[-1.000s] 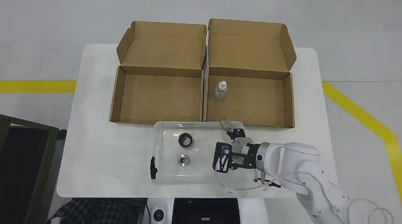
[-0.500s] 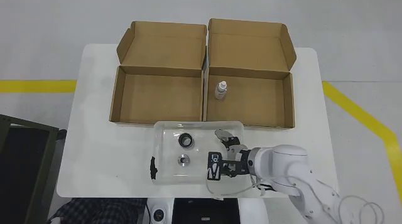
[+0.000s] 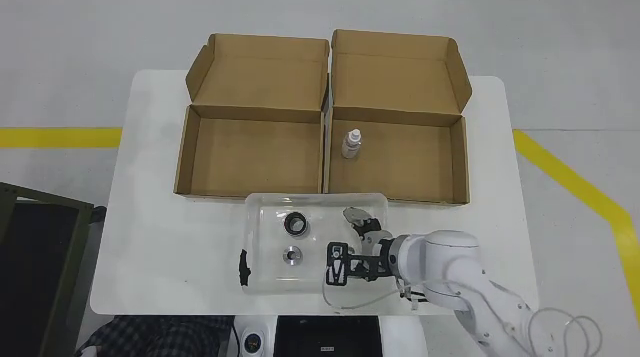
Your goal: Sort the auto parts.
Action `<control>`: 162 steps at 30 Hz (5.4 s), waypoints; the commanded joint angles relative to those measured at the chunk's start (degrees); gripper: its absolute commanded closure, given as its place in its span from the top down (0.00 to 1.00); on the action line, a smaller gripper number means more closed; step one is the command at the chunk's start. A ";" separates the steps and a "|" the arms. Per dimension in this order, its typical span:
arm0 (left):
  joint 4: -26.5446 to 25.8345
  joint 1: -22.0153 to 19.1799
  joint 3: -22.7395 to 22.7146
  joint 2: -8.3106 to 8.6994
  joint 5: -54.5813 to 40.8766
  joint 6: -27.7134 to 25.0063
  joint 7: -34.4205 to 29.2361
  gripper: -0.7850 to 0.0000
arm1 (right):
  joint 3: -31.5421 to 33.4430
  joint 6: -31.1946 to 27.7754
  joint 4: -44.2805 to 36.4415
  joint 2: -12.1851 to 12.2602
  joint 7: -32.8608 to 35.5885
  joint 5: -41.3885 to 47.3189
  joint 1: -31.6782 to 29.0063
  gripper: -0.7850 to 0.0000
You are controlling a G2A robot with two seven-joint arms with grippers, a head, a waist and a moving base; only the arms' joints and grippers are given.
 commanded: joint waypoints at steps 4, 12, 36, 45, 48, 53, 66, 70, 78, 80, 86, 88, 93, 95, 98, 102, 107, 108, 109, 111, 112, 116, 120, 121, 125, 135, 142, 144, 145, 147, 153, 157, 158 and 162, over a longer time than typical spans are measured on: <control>0.00 0.00 0.00 0.00 0.00 0.00 0.00 1.00 | -0.89 0.21 0.27 0.04 1.19 -0.10 0.39 0.87; 0.00 0.00 0.00 0.00 0.00 0.00 0.00 1.00 | -3.18 0.41 0.52 -0.05 3.01 0.16 1.20 0.74; 0.00 0.00 0.00 0.00 0.00 0.00 0.00 1.00 | -7.32 2.39 1.56 0.38 8.44 0.84 3.64 0.41; 0.00 0.00 0.00 0.00 0.00 0.00 0.00 1.00 | -8.16 2.87 1.94 0.66 8.92 0.62 4.68 0.09; 0.00 0.00 0.00 0.00 0.00 0.00 0.00 1.00 | -8.42 2.85 2.09 0.73 8.90 1.02 4.97 0.00; 0.00 0.00 0.00 0.00 0.00 0.00 0.00 1.00 | -8.69 2.67 2.20 0.89 8.72 2.36 5.33 0.00; 0.00 0.00 0.00 0.00 0.00 0.00 0.00 1.00 | -4.82 3.16 0.42 1.82 0.79 5.05 3.85 0.00; 0.00 0.00 0.00 0.00 0.00 0.00 0.00 1.00 | -2.27 3.96 -0.11 2.36 -4.21 4.03 2.29 0.00; 0.00 0.00 0.00 0.00 0.00 0.00 0.00 1.00 | 4.24 6.32 0.56 3.57 -19.46 1.56 -2.69 0.00; 0.00 0.00 0.00 0.00 0.00 0.00 0.00 1.00 | 6.10 6.98 0.91 3.88 -23.57 1.15 -4.23 0.00; 0.00 0.00 0.00 0.00 0.00 0.00 0.00 1.00 | 10.86 7.20 2.51 4.60 -35.74 1.13 -7.54 0.00; 0.00 0.00 0.00 0.00 0.00 0.00 0.00 1.00 | 11.83 7.66 3.29 4.65 -40.42 2.49 -8.49 0.00; 0.00 0.00 0.00 0.00 0.00 0.00 0.00 1.00 | 14.08 8.42 4.84 4.77 -48.42 4.54 -9.59 0.00; 0.00 0.00 0.00 0.00 0.00 0.00 0.00 1.00 | 14.73 8.97 5.41 4.75 -50.86 5.50 -9.82 0.00; 0.00 0.00 0.00 0.00 0.00 0.00 0.00 1.00 | 15.33 9.59 6.29 4.67 -54.10 7.14 -9.99 0.00; 0.00 0.00 0.00 0.00 0.00 0.00 0.00 1.00 | 15.94 10.04 7.05 4.56 -57.39 8.94 -9.91 0.00; 0.00 0.00 0.00 0.00 0.00 0.00 0.00 1.00 | 16.46 10.35 7.51 4.41 -60.52 10.63 -9.61 0.00; 0.00 0.00 0.00 0.00 0.00 0.00 0.00 1.00 | 16.54 10.54 7.53 4.36 -61.18 10.90 -9.51 0.00; 0.00 0.00 0.00 0.00 0.00 0.00 0.00 1.00 | 16.66 10.83 7.49 4.32 -61.89 11.17 -9.42 0.00; 0.00 0.00 0.00 0.00 0.00 0.00 0.00 1.00 | 16.90 11.79 7.42 4.21 -63.19 11.68 -9.44 0.00; 0.00 0.00 0.00 0.00 0.00 0.00 0.00 1.00 | 16.96 12.20 7.29 4.16 -63.72 11.78 -9.49 0.00; 0.00 0.00 0.00 0.00 0.00 0.00 0.00 1.00 | 17.30 13.62 6.40 3.96 -66.40 12.54 -9.87 0.00; 0.00 0.00 0.00 0.00 0.00 0.00 0.00 1.00 | 17.58 14.04 5.53 3.82 -69.32 12.75 -10.30 0.00; 0.00 0.00 0.00 0.00 0.00 0.00 0.00 1.00 | 17.63 13.93 5.38 3.79 -69.97 12.70 -10.40 0.00; 0.00 0.00 0.00 0.00 0.00 0.00 0.00 1.00 | 17.65 12.73 4.81 3.75 -71.56 11.92 -10.45 0.00; 0.00 0.00 0.00 0.00 0.00 0.00 0.00 1.00 | 17.87 11.71 3.01 3.59 -72.93 11.64 -10.66 0.00; 0.00 0.00 0.00 0.00 0.00 0.00 0.00 1.00 | 17.80 11.20 2.18 3.47 -73.25 10.78 -10.55 0.00; 0.00 0.00 0.00 0.00 0.00 0.00 0.00 1.00 | 17.68 10.98 2.17 3.44 -73.00 10.57 -10.38 0.00; 0.00 0.00 0.00 0.00 0.00 0.00 0.00 1.00 | 17.64 10.87 2.18 3.43 -72.78 10.42 -10.27 0.00; 0.00 0.00 0.00 0.00 0.00 0.00 0.00 1.00 | 17.58 10.70 2.13 3.39 -72.58 10.22 -10.04 0.00; 0.00 0.00 0.00 0.00 0.00 0.00 0.00 1.00 | 17.67 10.89 2.28 3.43 -68.68 7.45 -9.43 0.00; 0.00 0.00 0.00 0.00 0.00 0.00 0.00 1.00 | 17.76 7.97 3.37 3.60 -61.80 8.74 -7.83 0.00; 0.00 0.00 0.00 0.00 0.00 0.00 0.00 1.00 | 17.90 7.47 3.52 3.66 -59.89 8.93 -7.43 0.00; 0.00 0.00 0.00 0.00 0.00 0.00 0.00 1.00 | 18.80 7.15 3.50 3.83 -53.41 9.50 -5.99 0.00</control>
